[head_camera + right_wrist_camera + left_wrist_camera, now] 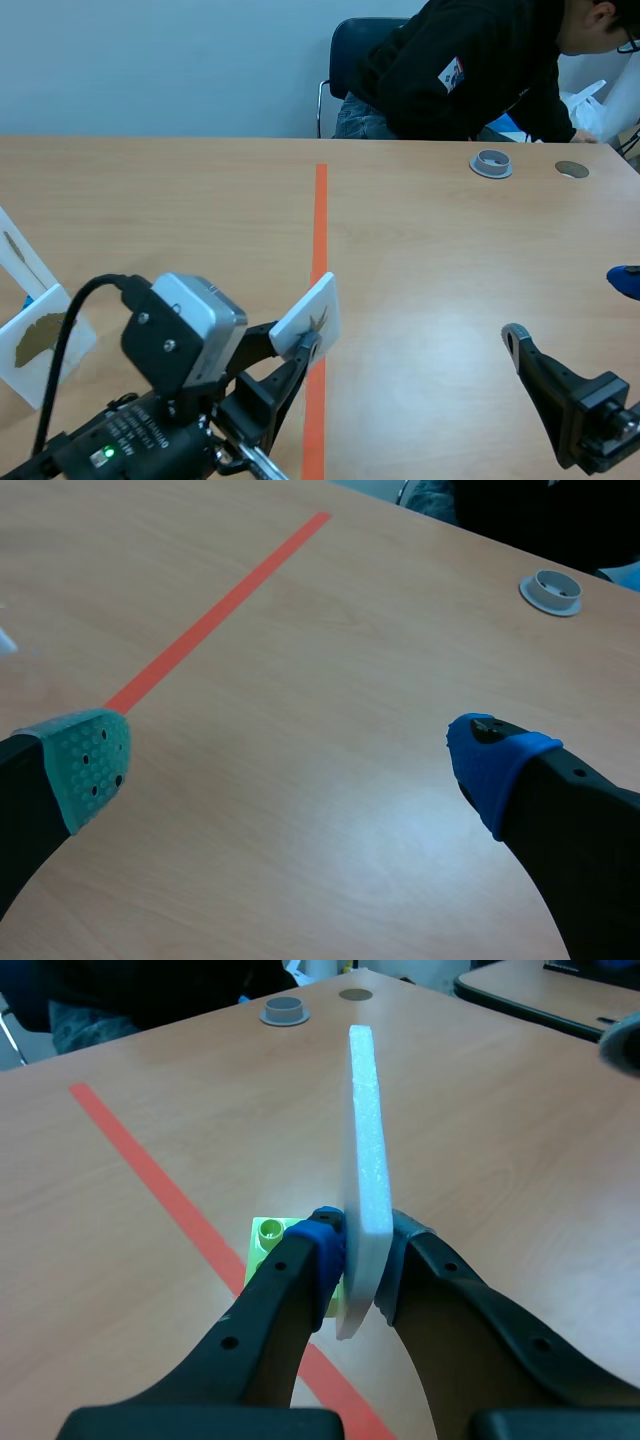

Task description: Sort the leaf by its shape. The table is split by an orange tape line. A compound leaf with several leaflets goes to the left side, a simple leaf with one blade goes to the right side. Return to the home posture when a red brick is placed on the table.

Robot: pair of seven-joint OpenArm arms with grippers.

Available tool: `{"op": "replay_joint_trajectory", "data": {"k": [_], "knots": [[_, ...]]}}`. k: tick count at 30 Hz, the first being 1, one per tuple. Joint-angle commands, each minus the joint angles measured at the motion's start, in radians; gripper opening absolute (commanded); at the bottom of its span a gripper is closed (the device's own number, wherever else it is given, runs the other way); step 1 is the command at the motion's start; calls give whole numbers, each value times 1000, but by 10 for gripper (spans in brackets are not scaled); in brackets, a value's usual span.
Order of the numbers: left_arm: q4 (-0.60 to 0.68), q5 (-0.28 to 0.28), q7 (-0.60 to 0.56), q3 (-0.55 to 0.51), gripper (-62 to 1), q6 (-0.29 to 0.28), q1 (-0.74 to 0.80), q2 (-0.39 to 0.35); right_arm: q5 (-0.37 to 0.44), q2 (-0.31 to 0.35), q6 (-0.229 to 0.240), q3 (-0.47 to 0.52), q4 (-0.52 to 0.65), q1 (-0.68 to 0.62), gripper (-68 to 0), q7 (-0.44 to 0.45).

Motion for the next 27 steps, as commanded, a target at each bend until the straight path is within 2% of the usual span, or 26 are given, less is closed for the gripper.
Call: {"op": "replay_joint_trajectory", "data": {"k": [1,6,12,14,18,20,24,27], "knots": [[27,-4,4,-13,-573,1,35,-8,14,11,-3,16,1,14,4,19],[132,-3,42,-74,-573,1,177,-11,14,11,-3,16,1,14,4,19],[147,-4,38,-125,-573,1,260,-8,14,11,-3,16,1,14,4,19],[140,-27,37,-141,-573,6,257,-8,14,11,-3,16,1,14,4,20],[127,-109,37,-185,-573,52,251,-2,14,11,-3,16,1,14,4,22],[108,-140,31,-208,-573,54,242,-2,14,11,-3,16,1,14,4,26],[29,-184,16,-243,-573,77,194,-2,14,11,-3,16,1,14,4,26],[-48,-187,5,-263,-573,77,146,1,14,11,-3,16,1,14,4,26]]}}
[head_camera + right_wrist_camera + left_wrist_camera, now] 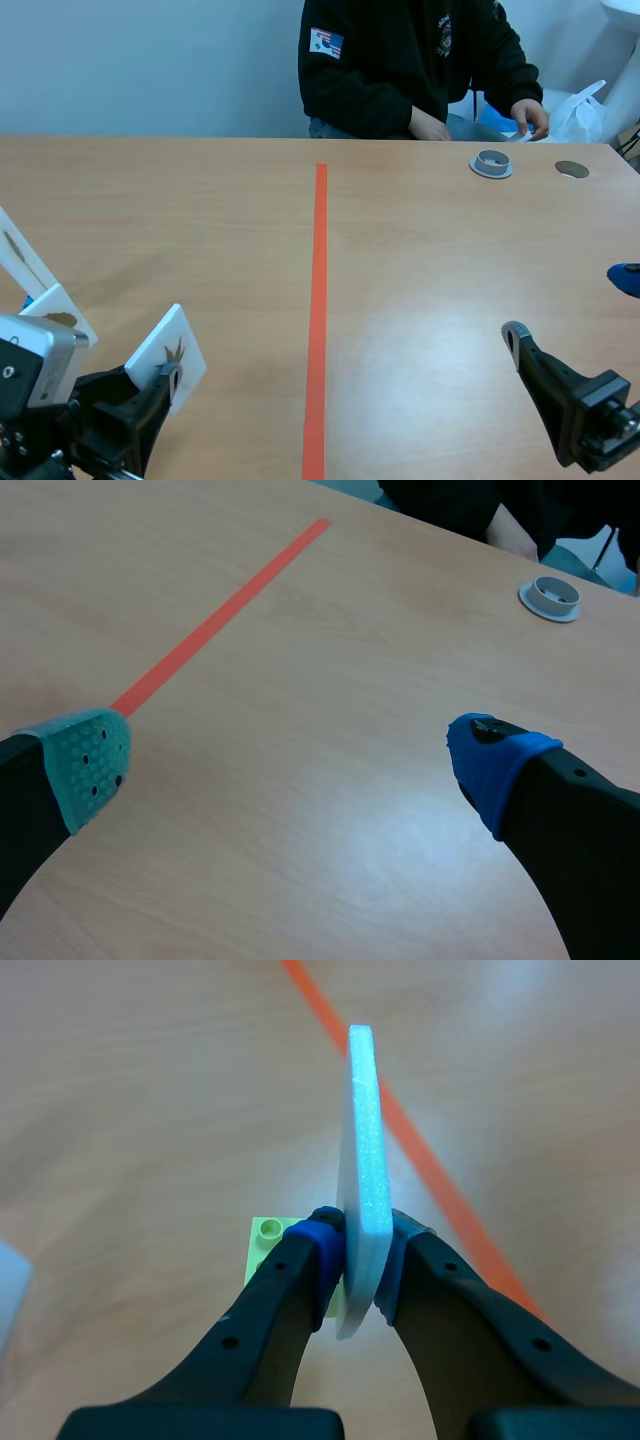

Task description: Sort the leaf by its shape. The table is split by an orange tape line. A compound leaf with several leaflets goes to the left side, a simple leaf with one blade goes to the right side. Return to the home posture when a red brick is placed on the table.

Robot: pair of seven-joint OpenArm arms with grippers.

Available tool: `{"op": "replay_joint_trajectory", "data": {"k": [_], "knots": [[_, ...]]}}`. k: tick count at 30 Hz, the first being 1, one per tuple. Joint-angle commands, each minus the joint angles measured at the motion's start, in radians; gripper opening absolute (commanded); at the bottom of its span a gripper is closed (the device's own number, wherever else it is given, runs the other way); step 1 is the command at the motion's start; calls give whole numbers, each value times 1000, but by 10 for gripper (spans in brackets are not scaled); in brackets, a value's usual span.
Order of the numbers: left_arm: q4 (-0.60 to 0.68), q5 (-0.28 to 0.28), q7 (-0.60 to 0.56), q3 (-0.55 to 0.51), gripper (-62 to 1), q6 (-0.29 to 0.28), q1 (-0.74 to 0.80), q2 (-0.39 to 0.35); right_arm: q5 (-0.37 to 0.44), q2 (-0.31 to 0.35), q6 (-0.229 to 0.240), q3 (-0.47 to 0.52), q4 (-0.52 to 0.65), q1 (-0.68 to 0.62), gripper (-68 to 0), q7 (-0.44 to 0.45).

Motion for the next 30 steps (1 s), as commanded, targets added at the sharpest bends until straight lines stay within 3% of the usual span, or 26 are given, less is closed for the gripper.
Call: {"op": "replay_joint_trajectory", "data": {"k": [1,11,17,23,28,30], "knots": [[-26,-3,-26,-11,-573,-2,-27,16,14,11,-3,16,1,14,4,14],[-262,-95,-100,-97,-573,0,-162,71,14,11,-3,16,1,14,4,14],[-365,-108,-139,-112,-560,0,-206,71,14,11,-3,16,1,14,4,14],[-388,-108,-180,-122,-422,0,-208,71,14,11,-3,16,1,14,4,14],[-367,-108,-222,-122,-195,-8,-188,71,14,11,-3,16,1,14,4,14],[-331,-117,-249,-122,-133,-9,-161,71,14,11,-3,16,1,14,4,14]]}}
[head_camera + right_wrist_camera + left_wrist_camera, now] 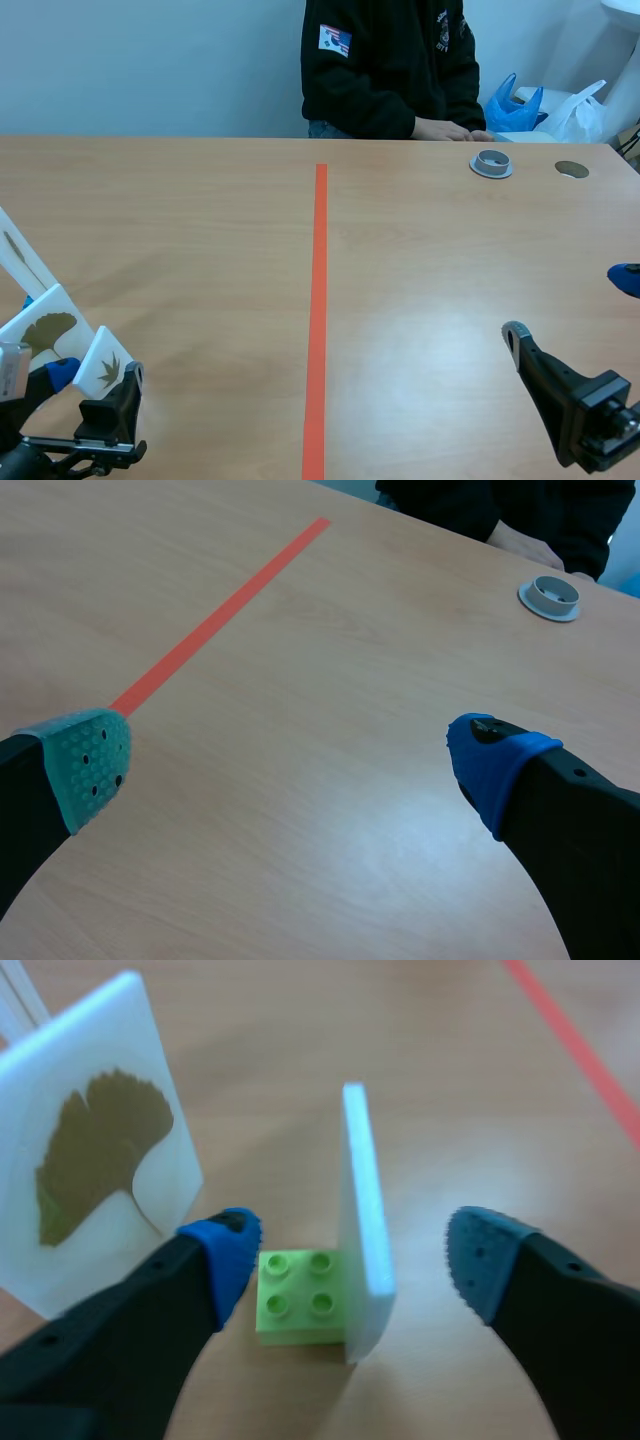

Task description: Sort the leaf by its shape. The table is split by an orange tape line. A compound leaf with several leaflets goes to the left side, a simple leaf with one blade goes to the right side. Return to the home posture when a red brick is placed on the table.

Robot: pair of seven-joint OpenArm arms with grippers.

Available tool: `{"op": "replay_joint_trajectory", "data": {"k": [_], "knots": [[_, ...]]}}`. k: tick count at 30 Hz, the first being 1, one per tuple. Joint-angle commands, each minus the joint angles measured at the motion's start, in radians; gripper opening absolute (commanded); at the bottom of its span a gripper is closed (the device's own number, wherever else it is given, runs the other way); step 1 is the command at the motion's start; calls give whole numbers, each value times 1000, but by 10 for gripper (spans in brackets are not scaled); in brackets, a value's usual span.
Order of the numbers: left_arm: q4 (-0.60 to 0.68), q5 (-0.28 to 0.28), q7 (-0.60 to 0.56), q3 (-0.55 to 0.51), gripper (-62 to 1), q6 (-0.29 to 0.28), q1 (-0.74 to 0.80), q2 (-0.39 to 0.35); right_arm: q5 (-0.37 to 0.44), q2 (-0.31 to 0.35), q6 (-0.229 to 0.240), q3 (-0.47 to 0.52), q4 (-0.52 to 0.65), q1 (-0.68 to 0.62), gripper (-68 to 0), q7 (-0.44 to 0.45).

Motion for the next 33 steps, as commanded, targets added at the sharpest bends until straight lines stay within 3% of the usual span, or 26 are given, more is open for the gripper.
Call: {"op": "replay_joint_trajectory", "data": {"k": [1,6,11,14,17,21,25,33], "knots": [[72,-21,-31,-5,-120,-4,39,2,14,11,-3,16,1,14,4,14],[228,-43,-48,-5,-106,-5,128,2,14,11,-3,16,1,14,4,14],[418,-42,-39,-5,-25,-6,212,2,14,11,-3,16,1,14,4,14],[525,-40,42,-5,14,-23,254,-2,14,11,-3,16,1,14,4,14],[603,-10,137,-5,14,-65,291,-8,14,11,-3,16,1,14,4,15],[648,45,215,-2,14,-131,323,-43,14,11,-4,16,1,14,4,15],[648,116,229,-2,14,-157,342,-92,14,11,-3,16,1,14,4,14],[648,124,238,-2,14,-209,367,-151,14,11,-3,16,1,13,4,14]]}}
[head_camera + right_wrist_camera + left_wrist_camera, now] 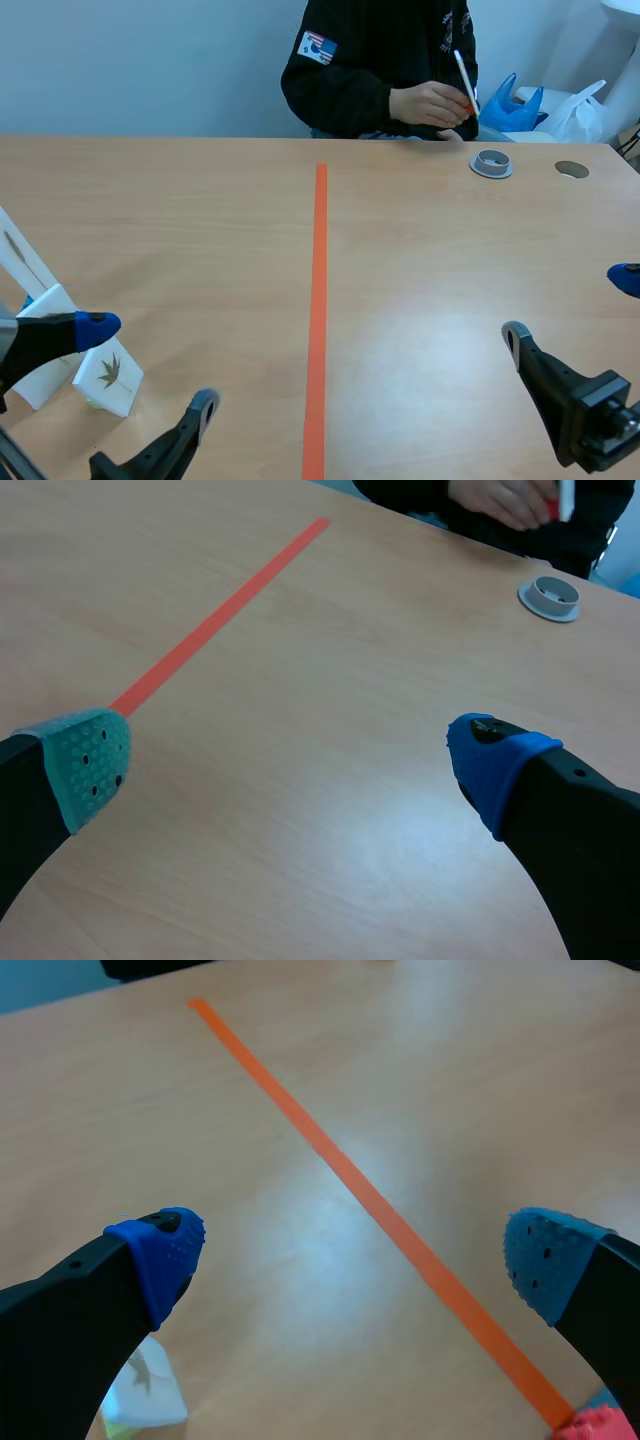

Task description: Sort the leaf by its shape. The table is split by an orange tape line. A compound leaf with several leaflets goes to the left side, a simple leaf with one blade goes to the right side. Return to the home posture when a red brick is placed on the table.

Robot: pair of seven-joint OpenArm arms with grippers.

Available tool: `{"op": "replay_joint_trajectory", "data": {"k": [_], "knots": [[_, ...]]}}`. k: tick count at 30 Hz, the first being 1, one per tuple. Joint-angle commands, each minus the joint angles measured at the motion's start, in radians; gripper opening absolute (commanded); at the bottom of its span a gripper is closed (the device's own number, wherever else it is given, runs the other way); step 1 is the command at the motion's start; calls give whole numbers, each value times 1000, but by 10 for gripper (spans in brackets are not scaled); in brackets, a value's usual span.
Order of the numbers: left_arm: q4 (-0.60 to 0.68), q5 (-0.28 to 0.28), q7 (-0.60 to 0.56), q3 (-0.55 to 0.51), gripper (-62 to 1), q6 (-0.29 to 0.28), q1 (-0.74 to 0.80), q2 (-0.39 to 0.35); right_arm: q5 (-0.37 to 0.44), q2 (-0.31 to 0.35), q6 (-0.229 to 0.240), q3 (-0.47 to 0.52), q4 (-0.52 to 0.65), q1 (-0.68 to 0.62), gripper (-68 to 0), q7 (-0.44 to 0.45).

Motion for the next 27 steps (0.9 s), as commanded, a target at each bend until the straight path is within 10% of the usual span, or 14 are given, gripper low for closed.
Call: {"op": "replay_joint_trajectory", "data": {"k": [1,27], "knots": [[3,-13,-10,-1,14,-10,11,8,14,11,-3,16,1,13,4,14],[2,-13,-10,-1,14,-16,8,7,13,14,7,16,0,14,4,14]]}}
